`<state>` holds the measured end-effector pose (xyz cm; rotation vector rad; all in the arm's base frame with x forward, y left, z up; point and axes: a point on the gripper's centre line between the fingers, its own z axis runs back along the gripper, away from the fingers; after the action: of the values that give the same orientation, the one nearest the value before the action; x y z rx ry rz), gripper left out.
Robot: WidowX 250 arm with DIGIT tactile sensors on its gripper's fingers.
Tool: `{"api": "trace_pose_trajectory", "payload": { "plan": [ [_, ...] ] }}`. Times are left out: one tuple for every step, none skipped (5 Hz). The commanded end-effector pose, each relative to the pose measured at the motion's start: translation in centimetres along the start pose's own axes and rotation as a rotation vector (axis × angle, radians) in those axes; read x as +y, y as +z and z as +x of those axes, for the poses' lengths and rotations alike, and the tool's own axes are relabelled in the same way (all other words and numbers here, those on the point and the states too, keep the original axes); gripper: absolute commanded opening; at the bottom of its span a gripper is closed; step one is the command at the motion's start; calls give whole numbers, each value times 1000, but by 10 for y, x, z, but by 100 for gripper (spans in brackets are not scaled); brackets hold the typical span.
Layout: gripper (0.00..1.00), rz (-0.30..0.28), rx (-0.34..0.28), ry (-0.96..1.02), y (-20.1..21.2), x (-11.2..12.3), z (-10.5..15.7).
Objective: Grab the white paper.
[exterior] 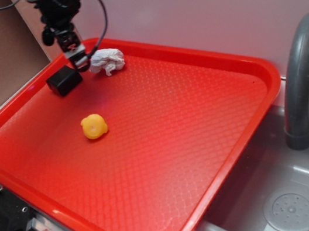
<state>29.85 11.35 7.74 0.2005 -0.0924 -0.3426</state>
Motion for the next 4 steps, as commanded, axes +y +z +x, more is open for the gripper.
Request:
{"api": "trace_pose_trajectory", "payload": {
  "plan": [
    [100, -39, -60, -58, -14, 16, 23],
    [100, -116, -124, -201, -28, 1, 30],
    [0, -211, -221, -275, -30, -8, 34],
    [0, -230, -221, -243, -31, -9, 34]
  ]
}}
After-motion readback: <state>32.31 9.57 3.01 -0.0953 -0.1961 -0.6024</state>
